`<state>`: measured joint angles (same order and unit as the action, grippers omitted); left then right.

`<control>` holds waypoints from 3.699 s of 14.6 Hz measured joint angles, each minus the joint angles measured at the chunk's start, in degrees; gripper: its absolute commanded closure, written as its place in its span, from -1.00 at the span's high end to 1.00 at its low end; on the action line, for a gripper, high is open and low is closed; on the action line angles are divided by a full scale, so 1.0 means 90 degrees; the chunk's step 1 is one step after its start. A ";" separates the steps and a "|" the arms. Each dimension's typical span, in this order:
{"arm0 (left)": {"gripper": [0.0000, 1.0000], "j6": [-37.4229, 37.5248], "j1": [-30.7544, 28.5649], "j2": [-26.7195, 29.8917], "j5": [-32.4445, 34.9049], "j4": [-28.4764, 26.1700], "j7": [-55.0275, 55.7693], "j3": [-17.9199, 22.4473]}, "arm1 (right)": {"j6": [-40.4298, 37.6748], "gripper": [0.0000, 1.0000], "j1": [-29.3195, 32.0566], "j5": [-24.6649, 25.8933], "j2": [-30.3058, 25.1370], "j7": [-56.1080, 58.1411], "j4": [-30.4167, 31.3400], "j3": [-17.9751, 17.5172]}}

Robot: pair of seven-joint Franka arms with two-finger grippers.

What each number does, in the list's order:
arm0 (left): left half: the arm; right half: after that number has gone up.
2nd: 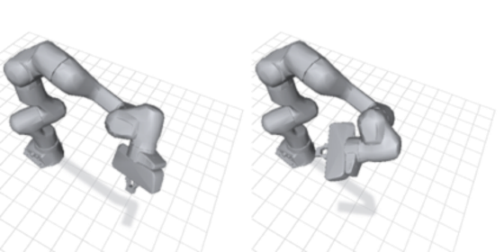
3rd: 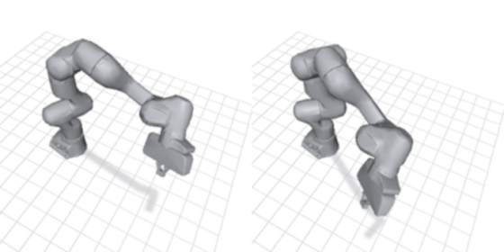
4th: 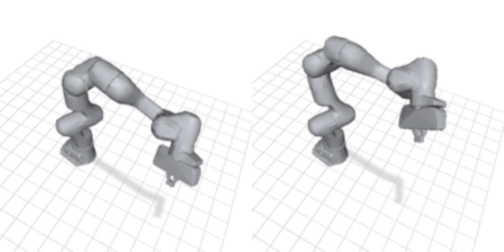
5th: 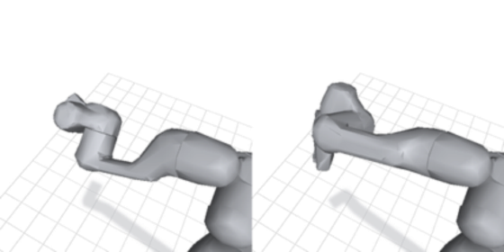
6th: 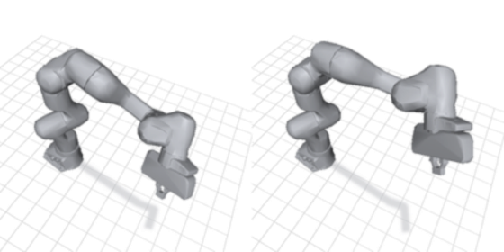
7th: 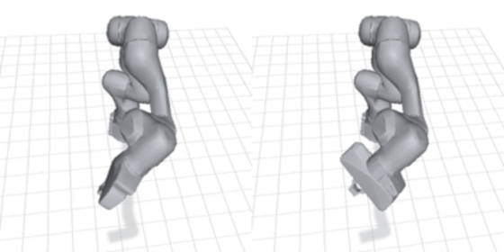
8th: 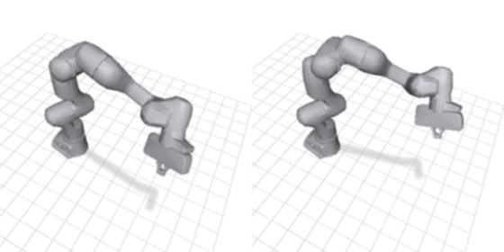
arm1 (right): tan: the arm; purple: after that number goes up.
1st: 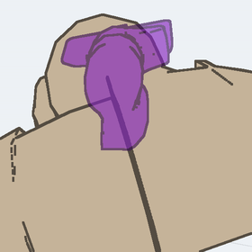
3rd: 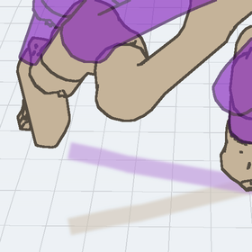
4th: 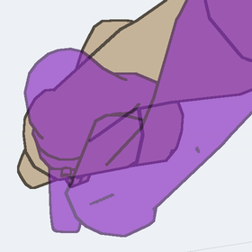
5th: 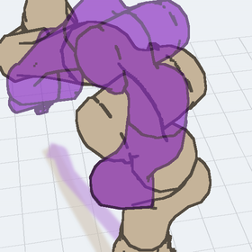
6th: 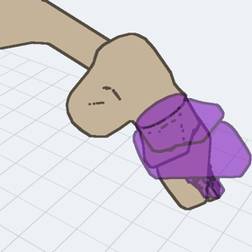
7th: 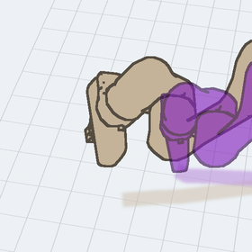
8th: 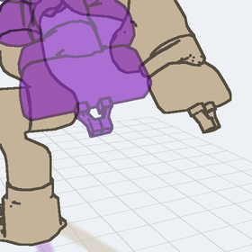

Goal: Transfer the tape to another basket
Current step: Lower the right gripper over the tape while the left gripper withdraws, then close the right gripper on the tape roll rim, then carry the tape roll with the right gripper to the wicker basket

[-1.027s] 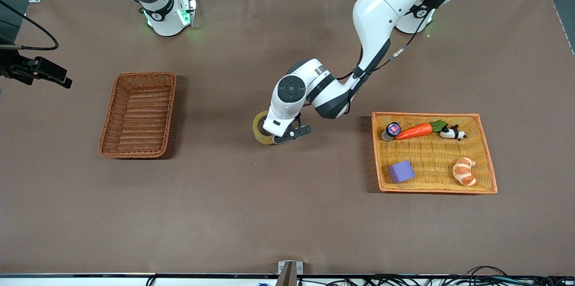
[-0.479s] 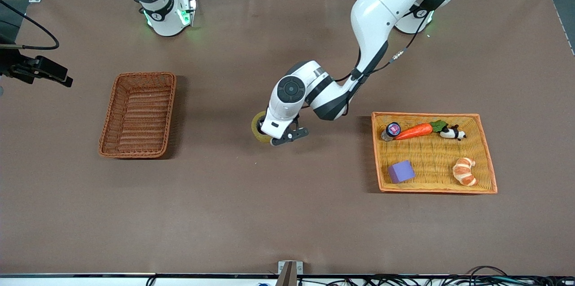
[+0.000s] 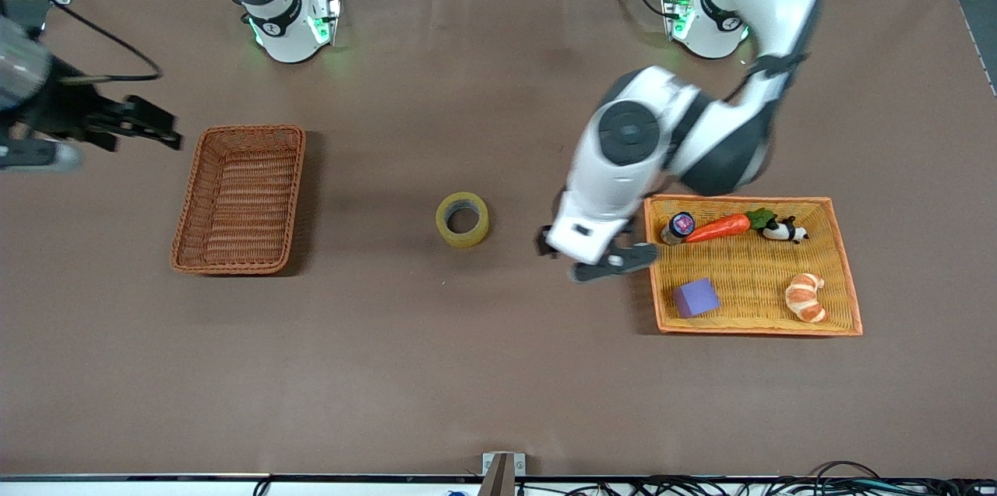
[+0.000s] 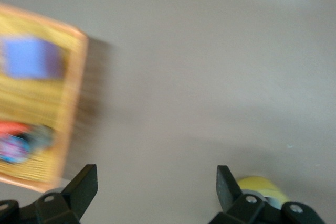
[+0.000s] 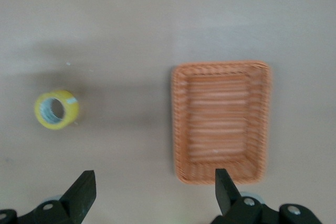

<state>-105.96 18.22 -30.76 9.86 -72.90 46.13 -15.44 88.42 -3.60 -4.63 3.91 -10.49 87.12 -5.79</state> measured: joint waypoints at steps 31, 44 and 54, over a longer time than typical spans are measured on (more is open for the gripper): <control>1.00 0.2275 -0.2207 0.3676 -0.1053 -0.1902 -0.4203 0.0799 | 0.5484 -0.99 -0.1945 0.3844 0.3873 -0.5417 0.1758 -0.1519; 1.00 0.2213 -0.2246 0.3678 -0.1053 -0.1828 -0.4398 0.0850 | 0.2077 -0.99 -0.0665 0.1940 0.0679 -0.1633 0.1886 -0.0378; 1.00 0.2213 -0.2268 0.3676 -0.1052 -0.1821 -0.4404 0.0858 | 0.5486 -0.99 -0.0607 0.1876 -0.0588 0.1099 0.5898 0.2235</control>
<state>-86.04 -2.18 2.32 0.39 -89.29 6.49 -7.72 137.79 -9.06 12.25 -1.38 -0.60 140.21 14.33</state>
